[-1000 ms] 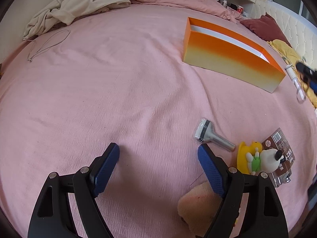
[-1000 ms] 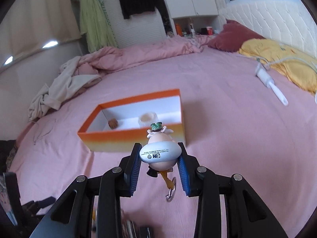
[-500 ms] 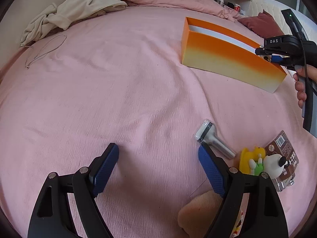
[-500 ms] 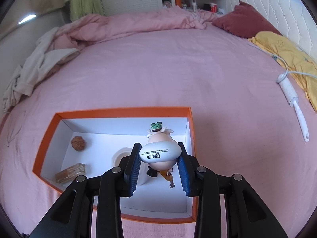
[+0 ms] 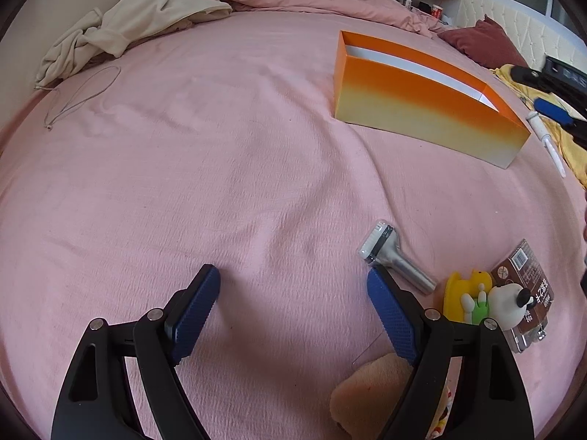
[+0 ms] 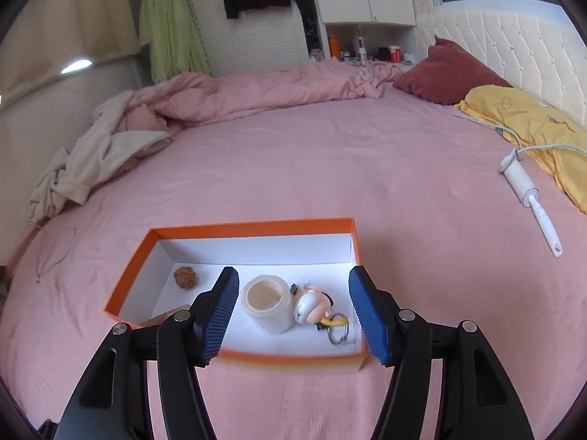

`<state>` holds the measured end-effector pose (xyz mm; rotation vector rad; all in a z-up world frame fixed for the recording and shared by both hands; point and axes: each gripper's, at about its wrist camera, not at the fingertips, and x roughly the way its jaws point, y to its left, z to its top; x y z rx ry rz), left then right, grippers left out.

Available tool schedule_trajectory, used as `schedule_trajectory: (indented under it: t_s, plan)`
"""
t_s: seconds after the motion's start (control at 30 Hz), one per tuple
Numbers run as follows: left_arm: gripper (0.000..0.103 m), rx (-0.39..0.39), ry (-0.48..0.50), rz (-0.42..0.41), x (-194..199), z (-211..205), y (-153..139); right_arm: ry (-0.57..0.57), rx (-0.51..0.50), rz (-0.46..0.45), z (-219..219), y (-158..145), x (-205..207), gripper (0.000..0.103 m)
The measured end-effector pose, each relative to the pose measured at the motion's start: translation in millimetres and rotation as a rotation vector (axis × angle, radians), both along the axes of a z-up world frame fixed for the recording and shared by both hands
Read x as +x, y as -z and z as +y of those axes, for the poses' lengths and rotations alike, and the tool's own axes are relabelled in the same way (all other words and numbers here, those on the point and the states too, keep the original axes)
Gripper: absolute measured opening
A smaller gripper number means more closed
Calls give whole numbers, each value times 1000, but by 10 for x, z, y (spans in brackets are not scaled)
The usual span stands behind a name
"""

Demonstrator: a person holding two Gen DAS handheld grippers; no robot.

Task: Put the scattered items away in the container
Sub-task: 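Carry the keyring figure into the box and open the right gripper, then grasp the black lighter on the bed with the right gripper, then grasp the silver razor with the left gripper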

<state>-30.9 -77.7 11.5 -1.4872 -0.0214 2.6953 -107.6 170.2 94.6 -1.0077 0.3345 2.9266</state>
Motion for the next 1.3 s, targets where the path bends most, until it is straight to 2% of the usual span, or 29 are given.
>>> schedule_trajectory:
  t_s: [0.13, 0.33, 0.47, 0.53, 0.63, 0.7, 0.73, 0.77, 0.8, 0.87, 0.93, 1.07, 1.2, 1.3]
  plan:
    - [83, 7, 1, 2, 4, -10, 0, 1, -52, 18, 83, 108, 648, 62]
    - [83, 0, 9, 2, 24, -7, -2, -36, 13, -96, 30, 469, 1290, 61]
    - [83, -1, 11, -1, 58, -11, -8, -103, -30, -173, -96, 632, 1484, 46]
    - [83, -6, 15, -1, 73, -6, -8, -157, 26, -222, -268, 714, 1479, 43]
    - [83, -5, 19, 1, 77, -9, -4, -225, 42, -282, -478, 796, 1412, 42]
    - [83, -4, 19, 4, 82, -11, -3, -223, 125, -308, -581, 866, 1399, 38]
    - [83, -4, 20, 6, 86, -11, -3, -219, 159, -308, -609, 903, 1406, 32]
    - [83, -4, 20, 7, 89, -11, -3, -209, 160, -292, -595, 923, 1432, 32]
    - [83, -1, 20, 9, 91, -16, -4, -194, 139, -274, -558, 930, 1462, 30]
    - [83, 13, 18, 11, 93, -31, -10, -145, 63, -246, -423, 923, 1508, 18]
    - [83, 39, 7, 14, 92, -58, -21, -97, -24, -219, -262, 904, 1542, 18]
    - [83, 148, -33, 31, 90, -189, -97, -30, 4, -173, -108, 825, 1582, 18]
    - [83, 315, -44, 65, 106, -343, -201, 22, 13, -157, 1, 851, 1606, 18]
    - [83, 292, -33, 41, 39, -291, -180, 25, -13, -164, 59, 943, 1614, 18]
